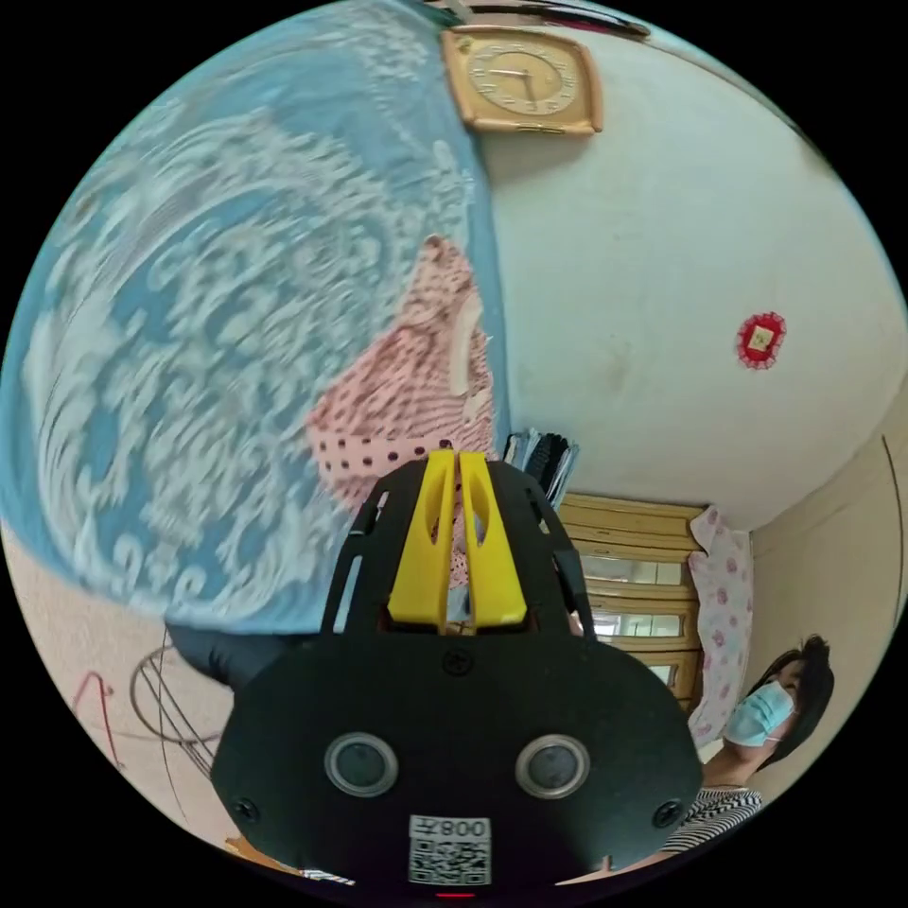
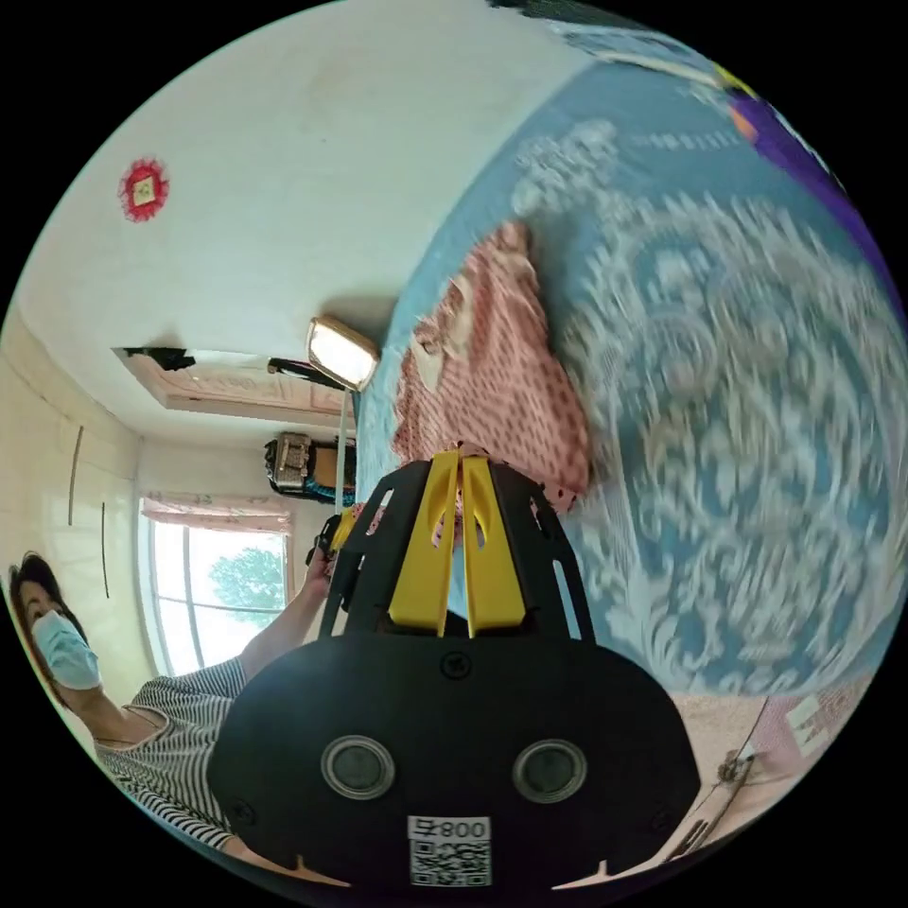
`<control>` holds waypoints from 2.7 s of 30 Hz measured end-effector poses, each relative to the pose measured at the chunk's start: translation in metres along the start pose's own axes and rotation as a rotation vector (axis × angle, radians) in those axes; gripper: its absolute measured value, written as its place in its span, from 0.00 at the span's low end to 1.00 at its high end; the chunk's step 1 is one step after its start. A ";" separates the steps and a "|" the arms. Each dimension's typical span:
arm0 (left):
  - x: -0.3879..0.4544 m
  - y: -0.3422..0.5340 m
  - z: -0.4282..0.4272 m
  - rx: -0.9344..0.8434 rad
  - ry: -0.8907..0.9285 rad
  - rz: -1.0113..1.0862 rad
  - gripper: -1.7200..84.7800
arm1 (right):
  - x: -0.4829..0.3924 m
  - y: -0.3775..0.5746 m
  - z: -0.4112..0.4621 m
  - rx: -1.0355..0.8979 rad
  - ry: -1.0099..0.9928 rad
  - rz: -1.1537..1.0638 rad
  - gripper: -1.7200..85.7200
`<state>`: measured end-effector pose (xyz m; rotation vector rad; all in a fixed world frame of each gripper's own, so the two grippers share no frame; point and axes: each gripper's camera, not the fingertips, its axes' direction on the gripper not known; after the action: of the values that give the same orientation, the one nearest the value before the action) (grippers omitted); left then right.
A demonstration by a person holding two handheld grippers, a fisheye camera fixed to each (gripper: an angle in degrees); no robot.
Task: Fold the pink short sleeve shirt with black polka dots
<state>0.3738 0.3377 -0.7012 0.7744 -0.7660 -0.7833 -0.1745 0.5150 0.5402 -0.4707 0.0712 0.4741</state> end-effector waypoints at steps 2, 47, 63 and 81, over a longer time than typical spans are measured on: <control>0.052 -0.032 0.005 0.028 0.038 0.124 0.03 | -0.053 -0.057 -0.035 0.068 -0.027 -0.137 0.02; 0.003 0.092 -0.014 -0.180 -0.196 0.069 0.03 | 0.059 0.070 -0.097 -0.113 0.043 0.152 0.02; 0.032 -0.059 0.061 -0.121 -0.170 0.112 0.09 | 0.061 -0.036 -0.090 0.097 0.052 0.198 0.03; 0.045 -0.294 0.243 -0.108 -0.273 0.128 0.10 | -0.093 -0.388 0.160 -0.122 0.365 -0.275 0.10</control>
<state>0.1048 0.0856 -0.8096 0.5216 -0.9990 -0.8163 -0.0874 0.2433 0.8614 -0.6724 0.3263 0.1182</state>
